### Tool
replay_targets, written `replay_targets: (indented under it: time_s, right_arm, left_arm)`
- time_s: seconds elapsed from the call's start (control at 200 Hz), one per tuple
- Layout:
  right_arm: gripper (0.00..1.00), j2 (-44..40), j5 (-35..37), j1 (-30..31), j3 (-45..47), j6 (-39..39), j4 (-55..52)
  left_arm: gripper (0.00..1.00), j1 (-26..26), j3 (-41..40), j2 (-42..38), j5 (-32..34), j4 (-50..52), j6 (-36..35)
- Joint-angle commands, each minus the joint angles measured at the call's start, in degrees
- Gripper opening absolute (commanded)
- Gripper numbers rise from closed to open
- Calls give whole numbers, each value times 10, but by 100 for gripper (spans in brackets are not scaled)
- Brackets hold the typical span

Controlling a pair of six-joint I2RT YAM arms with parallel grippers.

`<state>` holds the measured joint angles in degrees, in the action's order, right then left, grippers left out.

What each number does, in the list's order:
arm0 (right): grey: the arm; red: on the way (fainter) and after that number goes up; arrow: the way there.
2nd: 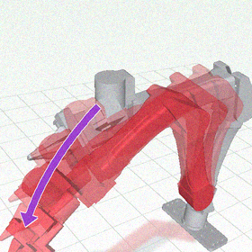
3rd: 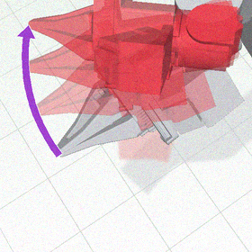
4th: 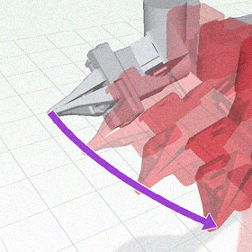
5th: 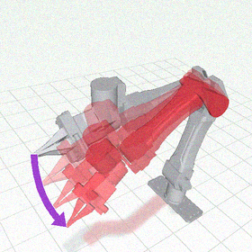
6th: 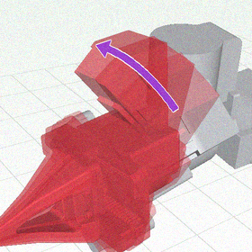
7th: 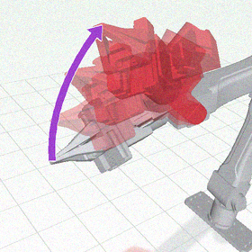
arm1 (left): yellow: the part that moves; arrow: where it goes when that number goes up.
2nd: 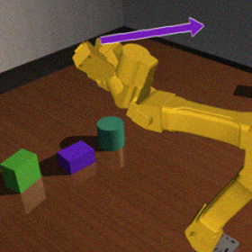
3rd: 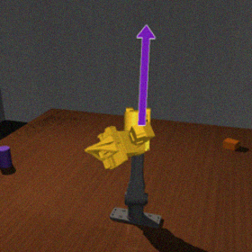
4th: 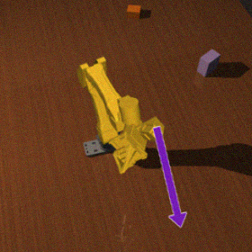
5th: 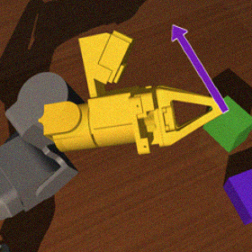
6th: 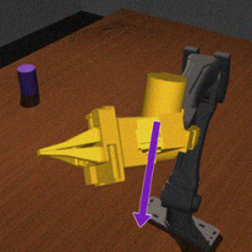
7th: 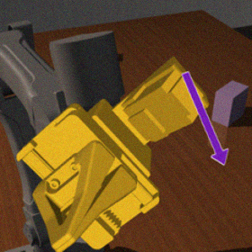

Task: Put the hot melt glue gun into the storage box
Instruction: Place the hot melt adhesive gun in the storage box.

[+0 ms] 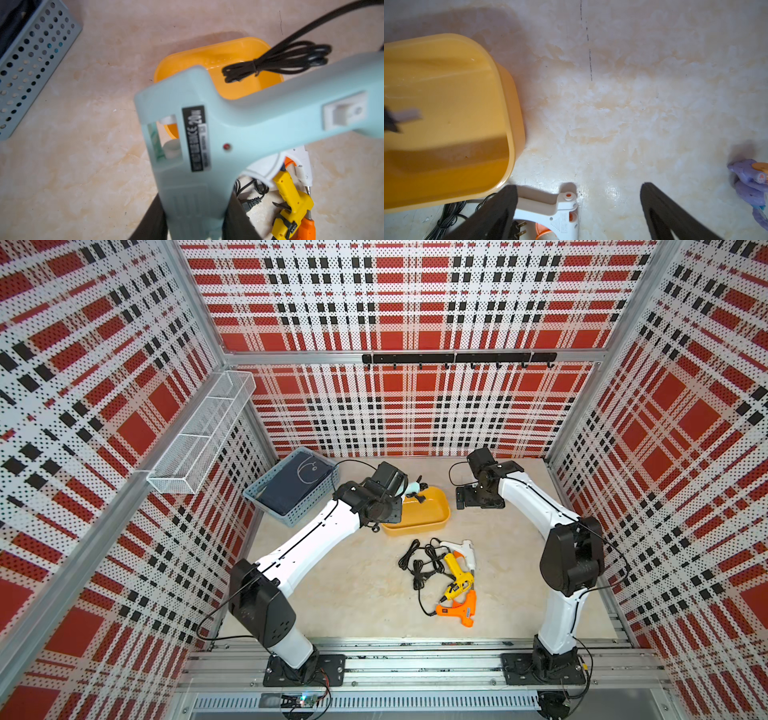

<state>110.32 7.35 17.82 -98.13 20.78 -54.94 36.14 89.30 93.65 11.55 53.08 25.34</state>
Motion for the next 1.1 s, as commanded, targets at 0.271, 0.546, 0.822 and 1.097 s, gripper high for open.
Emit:
replay_targets:
  time_s: [0.271,0.546,0.822,1.097]
  right_arm:
    - [100,-54,13,-15,39,3,15]
    - [100,-78,17,-17,65,3,15]
    - [100,-113,11,-18,118,17,21]
    - [100,-132,13,-17,145,22,19]
  left_arm:
    - [0,-8,39,141,-26,-91,-75]
    - [0,-13,116,273,14,-104,-129]
    - [0,-32,122,320,-6,-92,-144]
    - [25,-41,143,356,-27,-54,-159]
